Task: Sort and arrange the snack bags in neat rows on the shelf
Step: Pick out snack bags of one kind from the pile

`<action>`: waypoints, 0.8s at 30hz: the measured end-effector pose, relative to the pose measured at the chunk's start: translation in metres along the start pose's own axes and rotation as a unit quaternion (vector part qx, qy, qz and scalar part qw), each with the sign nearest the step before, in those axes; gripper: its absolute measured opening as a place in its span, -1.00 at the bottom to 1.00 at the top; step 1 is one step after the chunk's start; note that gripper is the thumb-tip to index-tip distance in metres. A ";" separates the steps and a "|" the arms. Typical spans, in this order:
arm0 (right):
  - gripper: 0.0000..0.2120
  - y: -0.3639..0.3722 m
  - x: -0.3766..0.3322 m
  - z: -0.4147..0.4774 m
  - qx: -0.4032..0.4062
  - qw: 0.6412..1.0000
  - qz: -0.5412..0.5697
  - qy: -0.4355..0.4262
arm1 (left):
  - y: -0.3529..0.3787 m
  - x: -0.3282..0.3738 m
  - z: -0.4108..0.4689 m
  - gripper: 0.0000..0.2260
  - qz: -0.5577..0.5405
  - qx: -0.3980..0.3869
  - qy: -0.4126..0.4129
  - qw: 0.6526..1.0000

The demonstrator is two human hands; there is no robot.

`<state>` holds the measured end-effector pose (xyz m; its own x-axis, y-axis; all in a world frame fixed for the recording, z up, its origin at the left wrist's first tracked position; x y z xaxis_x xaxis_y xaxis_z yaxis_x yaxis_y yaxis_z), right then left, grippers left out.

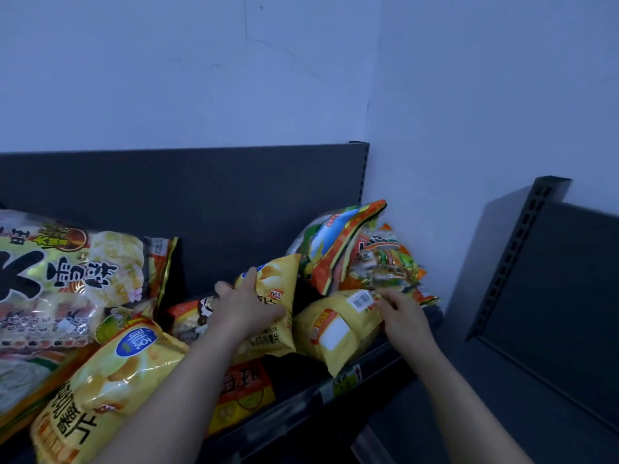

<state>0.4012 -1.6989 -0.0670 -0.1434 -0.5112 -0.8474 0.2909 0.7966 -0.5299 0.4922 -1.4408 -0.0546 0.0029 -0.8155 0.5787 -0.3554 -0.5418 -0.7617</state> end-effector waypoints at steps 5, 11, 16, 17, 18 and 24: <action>-0.83 -0.019 0.011 -0.034 0.043 0.998 -0.031 -0.021 | 0.000 -0.005 -0.006 -0.12 -0.049 -0.037 0.003 0.998; -0.87 0.004 0.024 -0.057 -0.043 0.998 0.035 0.027 | 0.037 -0.008 -0.031 -0.07 -0.087 -0.090 0.016 0.992; -0.66 0.023 0.025 -0.060 -0.121 0.973 0.175 0.089 | 0.043 -0.014 -0.045 -0.35 -0.158 -0.088 0.030 0.983; -0.62 0.026 0.025 -0.059 -0.128 0.974 0.165 0.089 | 0.044 -0.018 -0.045 -0.33 -0.173 -0.085 0.036 0.981; -0.60 0.027 0.023 -0.059 -0.127 0.977 0.146 0.086 | 0.045 -0.022 -0.047 -0.26 -0.191 -0.086 0.041 0.977; -0.41 0.038 0.010 -0.069 -0.156 0.980 0.107 0.069 | 0.064 -0.041 -0.049 0.12 -0.315 -0.103 0.045 0.943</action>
<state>0.3461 -1.6515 -0.0981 -0.2428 -0.2909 -0.9254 0.0281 0.9515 -0.3064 0.4233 -1.4321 -0.1121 0.1975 -0.3200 0.9266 -0.4832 -0.8542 -0.1920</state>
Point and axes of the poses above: each hand's wrist, its own z-axis towards the middle knuckle, its own y-axis out of the palm, x = y × z, the point moved 6 cm from there along z, towards the middle knuckle, and after that the axes turned 12 degrees about -x, right-handed, at the moved point
